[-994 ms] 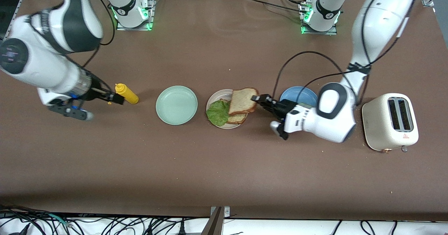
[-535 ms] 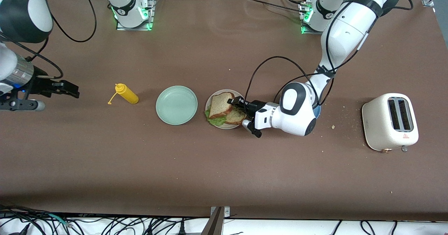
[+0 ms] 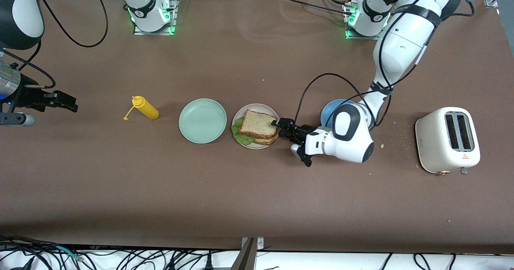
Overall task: Make sandwich in beige plate with both arms
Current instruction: 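Lay the bread slice on the lettuce with the left gripper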
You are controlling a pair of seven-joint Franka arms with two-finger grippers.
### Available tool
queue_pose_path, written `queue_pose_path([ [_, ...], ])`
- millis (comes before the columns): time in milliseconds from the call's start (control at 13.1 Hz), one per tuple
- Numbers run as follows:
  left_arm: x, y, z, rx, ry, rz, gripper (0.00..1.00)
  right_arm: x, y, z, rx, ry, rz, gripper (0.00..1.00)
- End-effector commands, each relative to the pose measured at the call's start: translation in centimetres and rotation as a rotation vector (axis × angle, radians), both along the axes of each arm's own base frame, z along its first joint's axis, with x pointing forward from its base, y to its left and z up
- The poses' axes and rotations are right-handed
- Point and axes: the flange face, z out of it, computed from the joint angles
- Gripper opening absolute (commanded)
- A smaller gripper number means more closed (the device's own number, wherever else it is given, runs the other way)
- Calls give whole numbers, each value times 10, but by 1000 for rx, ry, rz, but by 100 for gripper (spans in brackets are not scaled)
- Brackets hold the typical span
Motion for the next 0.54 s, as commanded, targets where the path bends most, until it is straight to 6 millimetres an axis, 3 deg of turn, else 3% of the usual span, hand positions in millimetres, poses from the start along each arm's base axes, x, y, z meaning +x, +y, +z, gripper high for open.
queue_pose_path([
  [0,8,6,30,67,-108,-85,100,-1,3,4,13,-21,16,100],
  [229,18,26,83,194,-203,-143,100,0,3,6,15,-27,8,100],
  [459,17,48,156,410,-281,-193,100,-1,-1,8,0,-28,8,100],
])
